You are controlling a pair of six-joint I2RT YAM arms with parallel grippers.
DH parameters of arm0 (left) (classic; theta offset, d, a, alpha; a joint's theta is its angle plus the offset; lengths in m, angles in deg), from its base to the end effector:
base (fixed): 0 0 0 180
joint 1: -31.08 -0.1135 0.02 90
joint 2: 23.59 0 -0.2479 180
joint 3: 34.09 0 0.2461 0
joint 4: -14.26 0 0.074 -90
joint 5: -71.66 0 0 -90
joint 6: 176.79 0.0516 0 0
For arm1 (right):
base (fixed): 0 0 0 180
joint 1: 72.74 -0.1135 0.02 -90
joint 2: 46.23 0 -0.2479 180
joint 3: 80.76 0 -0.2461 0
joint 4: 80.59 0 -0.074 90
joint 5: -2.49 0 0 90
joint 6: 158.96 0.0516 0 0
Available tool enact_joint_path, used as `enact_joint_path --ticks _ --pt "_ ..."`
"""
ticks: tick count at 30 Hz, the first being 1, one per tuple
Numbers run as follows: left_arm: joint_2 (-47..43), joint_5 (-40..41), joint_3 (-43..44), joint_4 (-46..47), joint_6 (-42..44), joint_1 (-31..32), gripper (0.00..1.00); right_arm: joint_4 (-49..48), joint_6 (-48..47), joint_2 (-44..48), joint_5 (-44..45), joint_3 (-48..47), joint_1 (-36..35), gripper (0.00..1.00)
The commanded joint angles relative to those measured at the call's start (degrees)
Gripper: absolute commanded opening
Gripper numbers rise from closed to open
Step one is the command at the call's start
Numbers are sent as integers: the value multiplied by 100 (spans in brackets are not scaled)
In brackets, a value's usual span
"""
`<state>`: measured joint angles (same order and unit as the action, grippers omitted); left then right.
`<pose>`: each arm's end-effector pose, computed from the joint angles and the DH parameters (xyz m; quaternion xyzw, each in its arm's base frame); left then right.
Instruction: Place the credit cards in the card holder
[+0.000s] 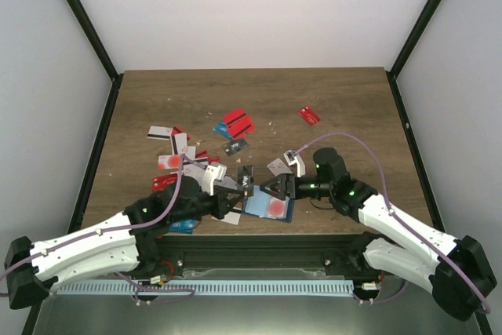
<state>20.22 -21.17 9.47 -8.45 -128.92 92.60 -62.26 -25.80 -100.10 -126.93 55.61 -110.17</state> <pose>0.0945 -0.1795 0.2351 0.1538 0.8192 -0.4467 0.3250 0.1516 0.1573 0.2155 -0.1316 0.8169 0.5321 0.1792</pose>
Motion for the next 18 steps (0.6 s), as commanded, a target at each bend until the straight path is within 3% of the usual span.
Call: enact_joint_path --ticks 1,9,18 --pt "236 -692 235 691 432 -21 4 -828 199 191 -878 24 61 73" --pt "390 -1105 135 1168 293 -22 4 -1366 351 177 -1245 40 60 52" --pt "486 -1123 -4 1429 242 -33 4 -1513 419 246 -1368 103 60 5"
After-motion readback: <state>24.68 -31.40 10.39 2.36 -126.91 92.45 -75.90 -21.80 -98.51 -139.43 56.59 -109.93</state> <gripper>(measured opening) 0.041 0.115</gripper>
